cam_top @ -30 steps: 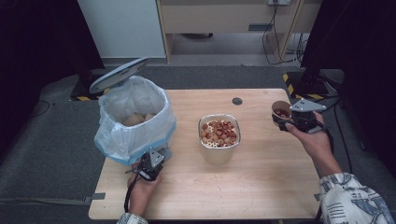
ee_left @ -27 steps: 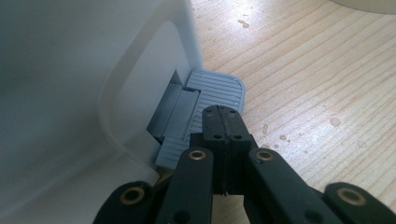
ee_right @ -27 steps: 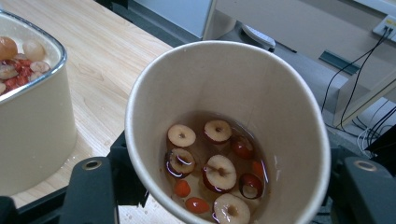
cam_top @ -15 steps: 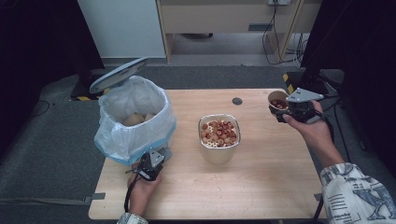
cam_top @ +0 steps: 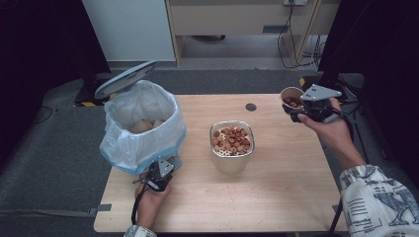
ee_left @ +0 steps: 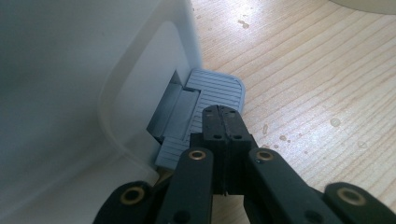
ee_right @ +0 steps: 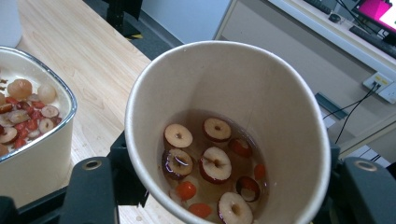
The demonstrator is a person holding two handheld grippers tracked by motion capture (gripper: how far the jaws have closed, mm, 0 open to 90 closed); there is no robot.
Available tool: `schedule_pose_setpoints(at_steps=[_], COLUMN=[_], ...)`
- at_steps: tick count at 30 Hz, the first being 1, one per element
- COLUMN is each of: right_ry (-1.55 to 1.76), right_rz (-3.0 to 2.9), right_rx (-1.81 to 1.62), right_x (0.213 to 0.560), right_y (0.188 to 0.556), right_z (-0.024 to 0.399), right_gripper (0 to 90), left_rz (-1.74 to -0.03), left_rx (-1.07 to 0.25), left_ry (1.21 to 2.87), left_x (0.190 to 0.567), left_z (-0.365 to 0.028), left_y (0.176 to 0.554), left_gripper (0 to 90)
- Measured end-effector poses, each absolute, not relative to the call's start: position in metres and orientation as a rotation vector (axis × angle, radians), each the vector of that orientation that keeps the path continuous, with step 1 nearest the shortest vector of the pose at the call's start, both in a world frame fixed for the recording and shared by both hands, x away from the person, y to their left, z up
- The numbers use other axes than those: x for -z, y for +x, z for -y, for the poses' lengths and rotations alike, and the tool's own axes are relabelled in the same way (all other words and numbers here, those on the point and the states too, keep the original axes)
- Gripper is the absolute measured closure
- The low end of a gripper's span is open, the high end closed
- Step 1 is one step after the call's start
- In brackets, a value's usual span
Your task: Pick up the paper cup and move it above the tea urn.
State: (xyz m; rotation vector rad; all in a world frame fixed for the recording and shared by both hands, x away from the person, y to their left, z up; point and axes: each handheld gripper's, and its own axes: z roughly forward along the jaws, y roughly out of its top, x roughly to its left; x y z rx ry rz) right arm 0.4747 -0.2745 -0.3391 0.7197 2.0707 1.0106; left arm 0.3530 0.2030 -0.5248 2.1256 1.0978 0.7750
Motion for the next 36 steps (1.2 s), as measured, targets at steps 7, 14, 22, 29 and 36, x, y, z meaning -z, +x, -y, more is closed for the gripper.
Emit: schedule_pose_setpoints(at_steps=[7,14,22,29,36], right_ry=[0.677,0.638,0.606,0.568,0.555], right_rz=[-2.074,-2.083,-2.090,-2.107,-2.107], right_rx=[-1.003,-0.998,-0.990,-0.997,-1.001], right_x=[0.328,0.320,0.315,0.312,0.307], right_y=[0.478,0.481,0.485,0.485,0.487], right_z=[0.268,0.258,0.247,0.236,0.229], right_gripper=[34.6,34.6,34.6,34.5,34.5], left_rz=[-1.098,-1.097,-1.097,-1.097,-1.099], left_rx=[-0.776,-0.776,-0.775,-0.774,-0.774], left_ry=[2.126,2.125,2.124,2.123,2.118], left_x=[0.525,0.525,0.525,0.525,0.525], left_z=[-0.203,-0.203,-0.203,-0.203,-0.203], left_y=[0.353,0.353,0.353,0.353,0.353], left_gripper=[89.4,89.4,89.4,89.4,89.4])
